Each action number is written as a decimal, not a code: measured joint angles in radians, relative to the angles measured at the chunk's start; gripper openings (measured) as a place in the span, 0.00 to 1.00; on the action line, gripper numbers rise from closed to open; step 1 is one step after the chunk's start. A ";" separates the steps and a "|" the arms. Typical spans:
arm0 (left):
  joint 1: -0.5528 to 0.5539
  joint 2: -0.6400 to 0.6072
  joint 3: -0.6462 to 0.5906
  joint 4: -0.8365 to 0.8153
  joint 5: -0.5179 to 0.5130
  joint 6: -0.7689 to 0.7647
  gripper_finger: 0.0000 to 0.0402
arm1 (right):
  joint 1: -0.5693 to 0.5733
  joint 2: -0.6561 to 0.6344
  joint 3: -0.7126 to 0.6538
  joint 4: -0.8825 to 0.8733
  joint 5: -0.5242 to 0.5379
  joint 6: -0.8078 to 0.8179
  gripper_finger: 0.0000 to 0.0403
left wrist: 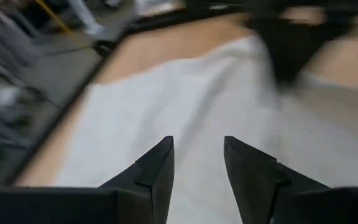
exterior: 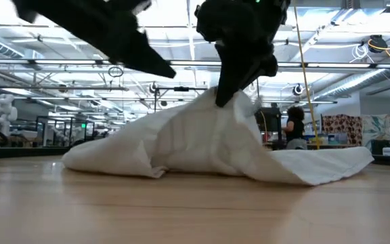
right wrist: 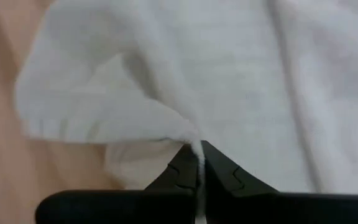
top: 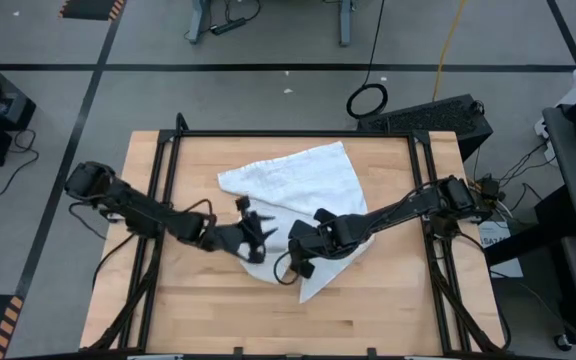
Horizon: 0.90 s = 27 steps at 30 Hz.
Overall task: Roll towel
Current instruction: Roll the white towel
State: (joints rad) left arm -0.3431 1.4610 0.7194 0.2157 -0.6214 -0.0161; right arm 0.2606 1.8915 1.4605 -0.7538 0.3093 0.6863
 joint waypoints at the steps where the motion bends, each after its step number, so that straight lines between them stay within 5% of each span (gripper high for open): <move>1: -0.031 0.000 0.000 -0.002 0.007 -0.041 0.36 | -0.004 0.000 0.000 0.000 0.013 -0.002 0.00; 7: -0.165 0.066 -0.001 -0.001 0.022 -0.223 0.38 | -0.031 0.000 0.000 0.016 0.028 -0.030 0.00; 13: -0.219 0.190 -0.001 0.119 0.006 -0.319 0.61 | -0.035 0.000 0.000 0.037 0.029 -0.036 0.00; 21: -0.243 0.343 0.049 0.274 -0.208 -0.312 0.96 | -0.035 0.000 0.000 0.041 0.024 -0.010 0.00; 27: -0.240 0.474 0.146 0.264 -0.311 -0.265 0.98 | -0.036 0.000 0.000 0.046 0.022 0.009 0.00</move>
State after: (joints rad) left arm -0.5830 1.9354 0.8651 0.4793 -0.9319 -0.2812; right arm 0.2244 1.8915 1.4605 -0.7077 0.3309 0.6949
